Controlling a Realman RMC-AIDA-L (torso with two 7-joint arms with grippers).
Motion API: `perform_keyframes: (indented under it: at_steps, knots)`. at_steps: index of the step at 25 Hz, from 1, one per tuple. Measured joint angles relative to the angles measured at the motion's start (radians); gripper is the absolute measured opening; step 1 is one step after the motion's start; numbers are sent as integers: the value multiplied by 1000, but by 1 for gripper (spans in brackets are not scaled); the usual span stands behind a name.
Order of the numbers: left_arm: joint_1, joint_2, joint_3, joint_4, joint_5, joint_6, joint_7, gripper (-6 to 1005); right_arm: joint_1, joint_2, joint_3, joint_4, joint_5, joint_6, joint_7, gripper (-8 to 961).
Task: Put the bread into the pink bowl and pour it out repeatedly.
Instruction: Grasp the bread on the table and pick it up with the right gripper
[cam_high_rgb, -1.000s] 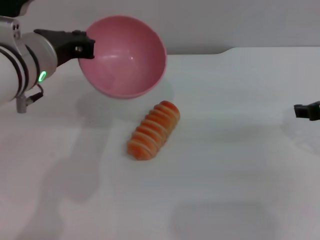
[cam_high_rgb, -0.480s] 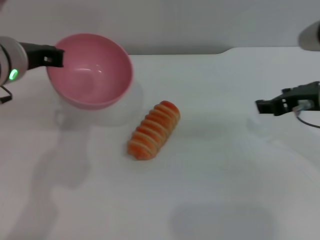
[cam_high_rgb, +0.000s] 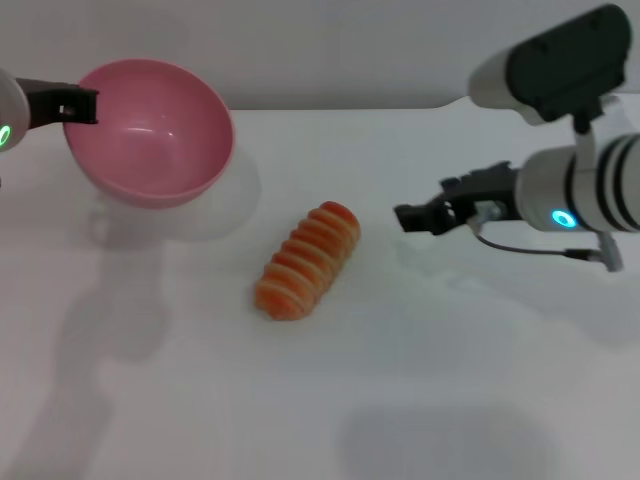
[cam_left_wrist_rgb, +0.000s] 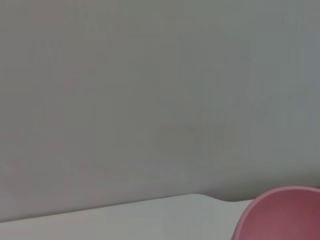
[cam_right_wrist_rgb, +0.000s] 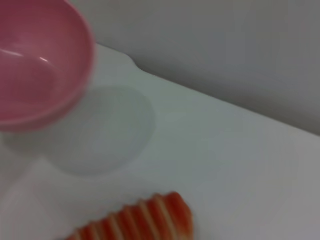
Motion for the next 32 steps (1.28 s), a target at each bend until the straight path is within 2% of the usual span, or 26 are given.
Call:
perform_keyframes:
  at_steps: [7, 12, 20, 32]
  knots:
    - [-37, -1, 0, -47, 0, 6, 15, 30, 51, 0, -10, 19, 12, -24, -1, 686]
    - [-66, -2, -28, -104, 32, 9, 15, 30, 88, 2, -39, 103, 48, -76, 1, 687]
    - [-75, -2, -45, -118, 36, 17, 15, 30, 145, 3, -76, 246, 131, -163, -17, 668]
    - [-81, -2, -37, -127, 36, 23, 16, 30, 215, 4, -88, 387, 145, -243, -41, 630]
